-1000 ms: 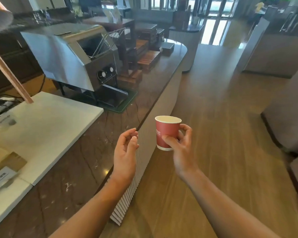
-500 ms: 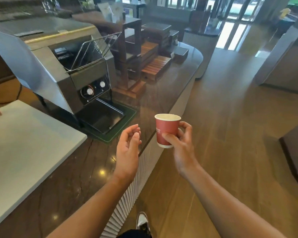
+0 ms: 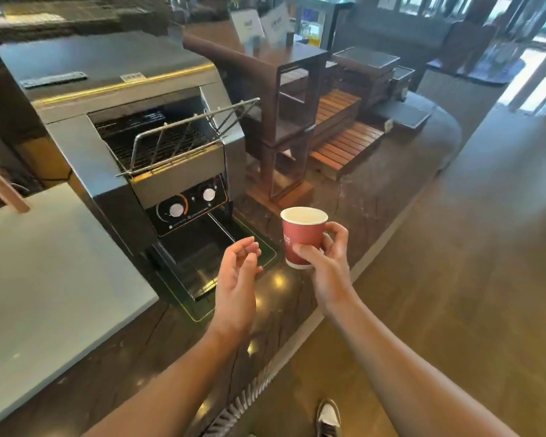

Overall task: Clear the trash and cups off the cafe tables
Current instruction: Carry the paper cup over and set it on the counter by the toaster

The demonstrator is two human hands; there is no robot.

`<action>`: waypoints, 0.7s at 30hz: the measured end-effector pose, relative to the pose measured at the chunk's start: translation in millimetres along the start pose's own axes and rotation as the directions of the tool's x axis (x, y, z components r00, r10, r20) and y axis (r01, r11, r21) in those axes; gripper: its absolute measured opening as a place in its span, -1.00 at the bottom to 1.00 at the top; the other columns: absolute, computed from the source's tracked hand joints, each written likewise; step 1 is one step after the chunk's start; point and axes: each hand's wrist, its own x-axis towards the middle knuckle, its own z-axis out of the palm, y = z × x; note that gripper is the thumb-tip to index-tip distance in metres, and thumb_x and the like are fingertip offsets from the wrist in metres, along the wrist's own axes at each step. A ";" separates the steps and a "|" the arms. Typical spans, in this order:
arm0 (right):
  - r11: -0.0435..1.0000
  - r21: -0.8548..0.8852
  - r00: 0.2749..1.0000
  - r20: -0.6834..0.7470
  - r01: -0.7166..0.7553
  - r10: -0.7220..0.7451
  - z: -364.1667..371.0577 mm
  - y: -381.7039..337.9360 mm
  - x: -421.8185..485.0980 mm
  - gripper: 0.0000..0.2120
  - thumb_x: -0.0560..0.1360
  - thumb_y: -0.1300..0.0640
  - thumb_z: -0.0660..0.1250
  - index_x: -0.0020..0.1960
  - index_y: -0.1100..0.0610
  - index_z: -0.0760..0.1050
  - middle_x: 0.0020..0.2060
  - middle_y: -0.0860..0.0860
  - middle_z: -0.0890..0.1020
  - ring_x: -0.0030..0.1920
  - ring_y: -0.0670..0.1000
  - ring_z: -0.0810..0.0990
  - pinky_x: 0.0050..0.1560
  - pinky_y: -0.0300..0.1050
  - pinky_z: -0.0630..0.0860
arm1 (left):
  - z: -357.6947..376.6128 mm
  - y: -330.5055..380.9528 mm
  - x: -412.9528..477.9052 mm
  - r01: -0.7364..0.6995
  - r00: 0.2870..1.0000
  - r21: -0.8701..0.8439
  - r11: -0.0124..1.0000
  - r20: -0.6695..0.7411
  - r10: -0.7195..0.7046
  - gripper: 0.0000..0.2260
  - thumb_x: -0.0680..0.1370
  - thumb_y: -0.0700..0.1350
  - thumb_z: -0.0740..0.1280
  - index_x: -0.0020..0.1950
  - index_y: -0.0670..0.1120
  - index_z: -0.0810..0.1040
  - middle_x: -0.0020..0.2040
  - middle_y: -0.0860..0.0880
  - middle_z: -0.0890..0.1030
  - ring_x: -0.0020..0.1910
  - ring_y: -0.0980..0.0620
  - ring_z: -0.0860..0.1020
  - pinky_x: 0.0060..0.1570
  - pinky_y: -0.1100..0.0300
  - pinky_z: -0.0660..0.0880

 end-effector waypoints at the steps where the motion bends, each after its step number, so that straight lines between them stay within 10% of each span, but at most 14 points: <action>1: 1.000 -0.002 1.000 0.023 -0.014 0.014 -0.7 2.6 11.9 -0.43 0.33 0.08 0.52 0.23 -0.23 0.35 0.27 0.05 0.58 0.26 0.10 0.61 0.05 -0.11 0.64 | 4.2 -1.4 6.9 0.001 1.000 0.002 1.000 -0.019 -0.001 -0.70 0.61 0.12 0.19 0.33 0.20 0.49 0.30 0.08 0.60 0.32 0.14 0.58 0.38 0.03 0.54; 21: 0.990 -0.055 0.964 0.225 -0.131 0.141 -147.9 -8.0 282.1 -0.43 0.35 0.21 0.42 0.24 -0.14 0.28 0.23 0.05 0.55 0.16 -0.03 0.62 -0.07 -0.19 0.66 | 231.6 -42.8 168.8 0.075 0.919 0.049 0.996 -0.391 -0.050 -0.77 0.77 -0.16 0.17 0.32 0.09 0.50 0.28 0.05 0.59 0.30 0.12 0.58 0.30 0.11 0.56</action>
